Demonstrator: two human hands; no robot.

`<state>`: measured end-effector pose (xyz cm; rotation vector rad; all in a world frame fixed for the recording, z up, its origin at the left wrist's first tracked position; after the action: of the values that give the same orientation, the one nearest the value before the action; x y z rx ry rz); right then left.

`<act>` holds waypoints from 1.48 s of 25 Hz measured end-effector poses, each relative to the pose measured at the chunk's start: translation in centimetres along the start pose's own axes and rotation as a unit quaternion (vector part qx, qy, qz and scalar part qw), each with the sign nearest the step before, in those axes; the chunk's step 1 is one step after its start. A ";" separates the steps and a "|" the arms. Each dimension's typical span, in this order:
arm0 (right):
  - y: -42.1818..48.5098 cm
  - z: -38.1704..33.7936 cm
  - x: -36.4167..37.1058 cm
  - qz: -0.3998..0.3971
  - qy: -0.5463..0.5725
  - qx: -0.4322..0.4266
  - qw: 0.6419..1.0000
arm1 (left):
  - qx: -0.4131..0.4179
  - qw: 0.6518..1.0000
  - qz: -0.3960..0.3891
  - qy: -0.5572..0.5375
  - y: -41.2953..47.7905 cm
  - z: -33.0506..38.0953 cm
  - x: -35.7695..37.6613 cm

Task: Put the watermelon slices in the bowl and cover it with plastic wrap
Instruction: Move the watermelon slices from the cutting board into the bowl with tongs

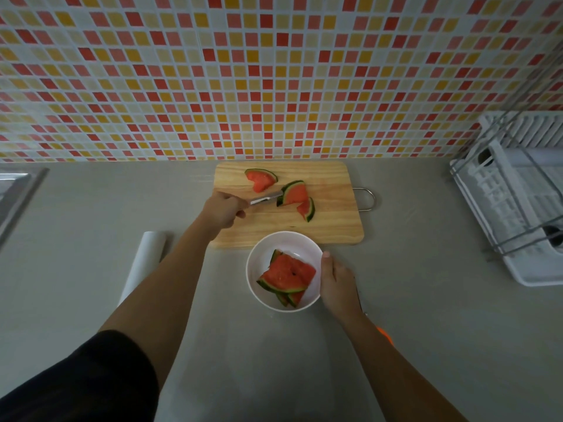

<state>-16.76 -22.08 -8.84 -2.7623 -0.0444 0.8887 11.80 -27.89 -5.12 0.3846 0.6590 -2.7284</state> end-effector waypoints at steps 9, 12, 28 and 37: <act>0.1 -0.1 -0.2 0.012 -0.002 -0.002 1.000 | 0.016 0.997 -0.035 0.061 1.8 1.7 0.7; 0.1 0.0 -0.1 0.009 0.002 0.001 1.000 | -0.023 0.998 -0.059 0.017 2.4 1.2 1.2; -0.2 -0.5 -0.4 0.013 -0.004 -0.017 1.000 | 0.303 0.893 0.016 0.331 -1.8 4.2 4.8; -0.3 -0.5 -0.3 0.004 -0.004 -0.004 1.000 | 0.296 0.903 0.020 0.311 -2.4 1.1 -0.1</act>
<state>-16.71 -21.89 -8.19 -2.7687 -0.0395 0.9041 10.84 -26.35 -3.14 1.4248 -0.0900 -2.6934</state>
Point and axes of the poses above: each hand's wrist, its own y-axis towards the middle knuckle, its own x-axis out of the palm, z = x × y, the point moved 8 cm from there along y, towards the middle knuckle, and after that the axes turned 3 degrees about x, right-handed, at the moved point
